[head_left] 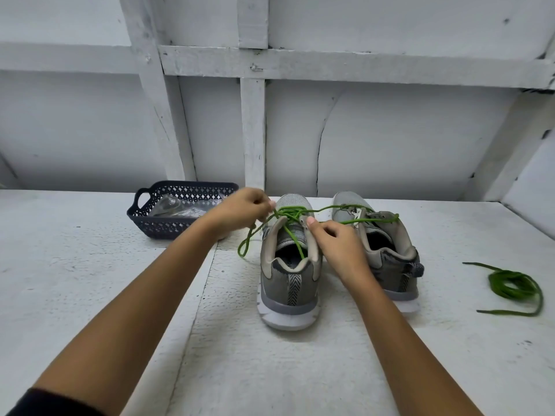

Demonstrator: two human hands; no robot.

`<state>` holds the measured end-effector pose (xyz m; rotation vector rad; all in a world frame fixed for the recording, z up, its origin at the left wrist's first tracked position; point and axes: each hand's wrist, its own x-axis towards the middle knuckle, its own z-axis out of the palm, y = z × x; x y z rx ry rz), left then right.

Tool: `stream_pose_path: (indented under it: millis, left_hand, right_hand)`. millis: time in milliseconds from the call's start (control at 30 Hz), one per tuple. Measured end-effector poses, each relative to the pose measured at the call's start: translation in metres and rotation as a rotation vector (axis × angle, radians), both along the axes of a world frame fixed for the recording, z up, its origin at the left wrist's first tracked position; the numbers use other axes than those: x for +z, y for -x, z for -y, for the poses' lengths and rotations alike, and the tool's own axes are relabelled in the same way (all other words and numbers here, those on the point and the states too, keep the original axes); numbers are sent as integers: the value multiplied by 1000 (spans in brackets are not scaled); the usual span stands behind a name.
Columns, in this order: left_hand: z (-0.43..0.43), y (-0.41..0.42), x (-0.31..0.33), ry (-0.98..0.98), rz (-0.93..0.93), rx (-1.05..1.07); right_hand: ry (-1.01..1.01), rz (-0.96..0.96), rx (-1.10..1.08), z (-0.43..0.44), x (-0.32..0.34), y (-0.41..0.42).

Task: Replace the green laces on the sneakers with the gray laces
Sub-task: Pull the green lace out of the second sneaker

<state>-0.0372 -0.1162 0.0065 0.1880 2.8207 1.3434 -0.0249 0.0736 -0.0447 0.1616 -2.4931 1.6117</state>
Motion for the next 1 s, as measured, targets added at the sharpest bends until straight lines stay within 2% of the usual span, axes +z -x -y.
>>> stream_pose_path:
  millis: [100,233,267,333,500,600,700,767,867,1000]
  left_hand:
    - [11,2,10,-386,-50,209]
    - [28,5,21,-661,-171,483]
    - [31,6,22,-648,-210,525]
    - [35,4,24,-430,-260,525]
    - [18,-6,11,233,-260,356]
    - [5,-2,-4,413,-242,182]
    - [-7,2,-15,449,-140,51]
    - [-11,3,-19,406,-78,24]
    - [-10,2,-19,245,-69,94]
    - [-12,-7,-12,51,-192,140]
  right_hand:
    - [8,4,6,0,2,-1]
    - [3,24,12,1,4,-2]
    - [-7,28,16,1,6,-2]
    - [-86,26,27,1,10,-1]
    - [-459,-169,8,9,33,15]
    - [-736,-157,150,12,49,38]
    - [-1020,-81,236,15,53,56]
    - [-1122,-81,257,17,51,62]
    - [-1072,-52,258,13,54,63]
    - [-856,-77,288,3,78,38]
